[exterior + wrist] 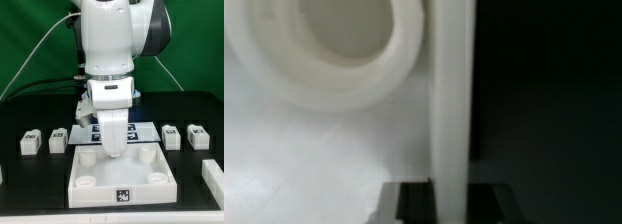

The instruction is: Assemble one leg

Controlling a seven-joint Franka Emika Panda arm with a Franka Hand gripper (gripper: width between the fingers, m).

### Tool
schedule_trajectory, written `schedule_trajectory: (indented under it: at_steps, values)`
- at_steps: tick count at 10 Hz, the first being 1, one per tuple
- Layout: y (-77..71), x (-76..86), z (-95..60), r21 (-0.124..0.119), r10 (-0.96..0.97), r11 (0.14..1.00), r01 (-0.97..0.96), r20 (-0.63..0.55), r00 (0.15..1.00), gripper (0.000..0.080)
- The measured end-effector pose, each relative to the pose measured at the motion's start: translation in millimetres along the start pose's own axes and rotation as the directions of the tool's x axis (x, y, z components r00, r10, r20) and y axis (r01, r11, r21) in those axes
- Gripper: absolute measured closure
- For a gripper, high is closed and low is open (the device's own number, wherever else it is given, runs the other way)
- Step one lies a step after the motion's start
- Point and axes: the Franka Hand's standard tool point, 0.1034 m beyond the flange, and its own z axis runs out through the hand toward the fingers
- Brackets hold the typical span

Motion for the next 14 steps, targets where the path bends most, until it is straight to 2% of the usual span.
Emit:
schedule_trajectory:
  at_steps: [4, 5, 7, 13, 14]
  values:
    - [38.0, 46.0, 0.4, -0.039, 0.029, 0.999, -0.031, -0.032, 0.999, 0.0741]
    - [46.4, 52.9, 0.2, -0.048, 0.027, 0.998, -0.029, -0.038, 0.999, 0.0741]
    - [62.3, 58.9, 0.1, -0.048, 0.028, 0.998, -0.030, -0.044, 0.999, 0.0741]
    - [61.8, 57.8, 0.2, -0.045, 0.038, 0.998, -0.040, -0.047, 0.998, 0.0732]
    - [61.8, 57.6, 0.3, -0.045, 0.038, 0.998, -0.040, -0.047, 0.998, 0.0544]
